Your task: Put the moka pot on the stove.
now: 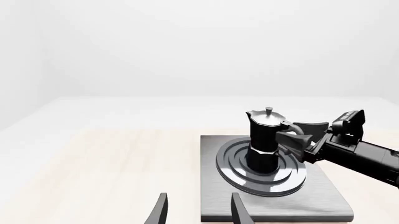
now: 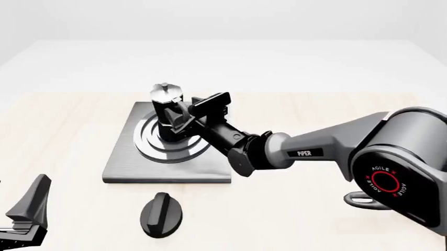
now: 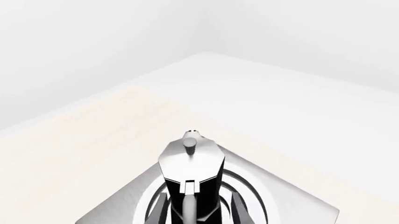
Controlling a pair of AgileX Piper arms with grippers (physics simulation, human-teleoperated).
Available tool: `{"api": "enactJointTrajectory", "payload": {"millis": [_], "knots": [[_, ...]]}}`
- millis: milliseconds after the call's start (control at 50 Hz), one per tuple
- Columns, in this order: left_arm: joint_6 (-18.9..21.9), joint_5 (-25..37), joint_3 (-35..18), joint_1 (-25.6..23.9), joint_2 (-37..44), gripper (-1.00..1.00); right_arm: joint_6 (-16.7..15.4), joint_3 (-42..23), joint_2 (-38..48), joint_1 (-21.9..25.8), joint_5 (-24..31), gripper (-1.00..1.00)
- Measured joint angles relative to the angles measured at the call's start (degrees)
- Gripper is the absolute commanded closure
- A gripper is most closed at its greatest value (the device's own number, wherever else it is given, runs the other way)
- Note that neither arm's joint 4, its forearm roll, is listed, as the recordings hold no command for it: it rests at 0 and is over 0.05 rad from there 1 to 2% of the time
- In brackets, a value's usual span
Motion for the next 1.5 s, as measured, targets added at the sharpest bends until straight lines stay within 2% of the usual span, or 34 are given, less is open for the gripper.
{"api": "enactJointTrajectory", "payload": {"millis": [440,680,1500], "knots": [[0.0,0.0,0.0,0.0,0.0,-1.0,-0.59,-0.38,0.23,-0.32,0.2,-1.0],[0.0,0.0,0.0,0.0,0.0,-1.0,-0.78,4.54,-2.76,-0.08,-1.56,-1.0],[0.0,0.0,0.0,0.0,0.0,-1.0,-1.42,14.96,-10.52,0.31,-4.0,-1.0]]}}
